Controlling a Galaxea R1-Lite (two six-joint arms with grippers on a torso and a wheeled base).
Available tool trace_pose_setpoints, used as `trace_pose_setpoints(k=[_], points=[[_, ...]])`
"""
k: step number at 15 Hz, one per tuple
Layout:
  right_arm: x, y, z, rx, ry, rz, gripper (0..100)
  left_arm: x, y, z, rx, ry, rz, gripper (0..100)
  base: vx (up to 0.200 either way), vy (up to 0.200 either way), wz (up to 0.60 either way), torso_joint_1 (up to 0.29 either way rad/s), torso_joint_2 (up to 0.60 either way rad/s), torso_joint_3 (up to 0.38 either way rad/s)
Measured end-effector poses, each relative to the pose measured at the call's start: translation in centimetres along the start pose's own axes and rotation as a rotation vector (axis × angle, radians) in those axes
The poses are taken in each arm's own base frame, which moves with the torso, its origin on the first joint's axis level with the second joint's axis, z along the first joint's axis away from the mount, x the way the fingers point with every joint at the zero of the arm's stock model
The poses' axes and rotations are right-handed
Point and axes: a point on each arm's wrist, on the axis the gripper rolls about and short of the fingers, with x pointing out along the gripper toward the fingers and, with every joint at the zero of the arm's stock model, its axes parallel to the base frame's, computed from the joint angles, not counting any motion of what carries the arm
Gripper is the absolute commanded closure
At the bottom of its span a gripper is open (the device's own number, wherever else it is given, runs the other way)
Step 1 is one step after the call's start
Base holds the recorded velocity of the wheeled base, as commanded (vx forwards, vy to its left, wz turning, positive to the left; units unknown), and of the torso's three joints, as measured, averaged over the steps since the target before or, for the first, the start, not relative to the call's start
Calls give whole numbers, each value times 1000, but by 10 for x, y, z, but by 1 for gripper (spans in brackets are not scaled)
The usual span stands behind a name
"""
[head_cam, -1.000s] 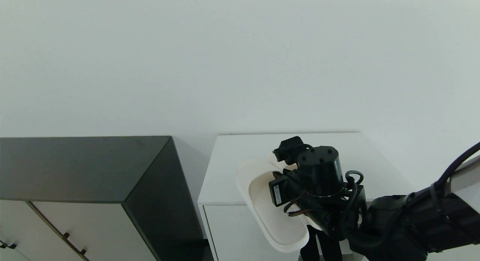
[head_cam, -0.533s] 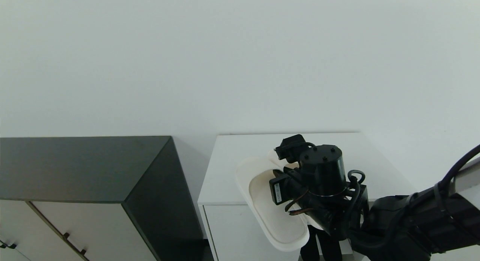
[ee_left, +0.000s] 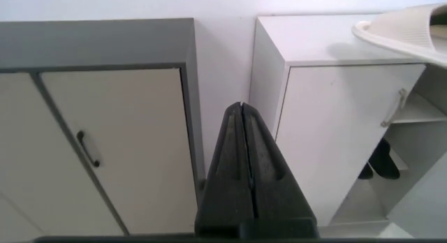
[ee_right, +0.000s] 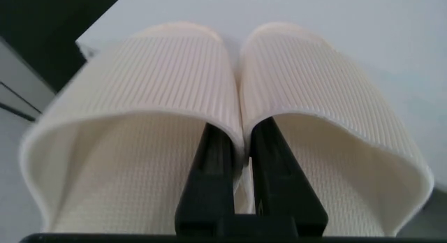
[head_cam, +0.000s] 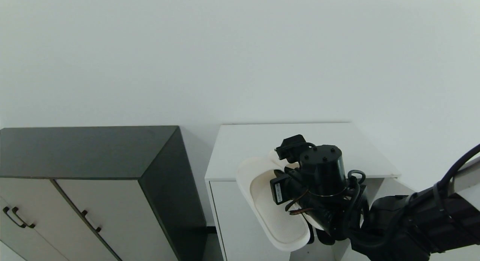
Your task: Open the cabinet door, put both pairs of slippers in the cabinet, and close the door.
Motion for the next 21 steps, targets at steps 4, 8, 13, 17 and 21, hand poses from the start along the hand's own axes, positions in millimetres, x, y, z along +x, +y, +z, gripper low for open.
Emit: trace_pose_setpoints(k=[4, 8, 13, 17, 21], points=[[0, 0, -1, -1, 2, 0, 100, 0, 0, 0, 0, 0, 0, 100, -200, 0, 0, 4, 5, 4], [0, 1, 0, 5, -17, 5, 100, 0, 0, 0, 0, 0, 0, 100, 0, 0, 0, 0, 0, 0], [1, 0, -3, 1, -12, 2, 100, 0, 0, 0, -1, 0, 0, 100, 0, 0, 0, 0, 0, 0], [1, 0, -4, -2, -7, 1, 100, 0, 0, 0, -1, 0, 0, 100, 0, 0, 0, 0, 0, 0], [1, 0, -5, -4, -4, 0, 100, 0, 0, 0, 0, 0, 1, 100, 0, -100, 0, 0, 1, 0]])
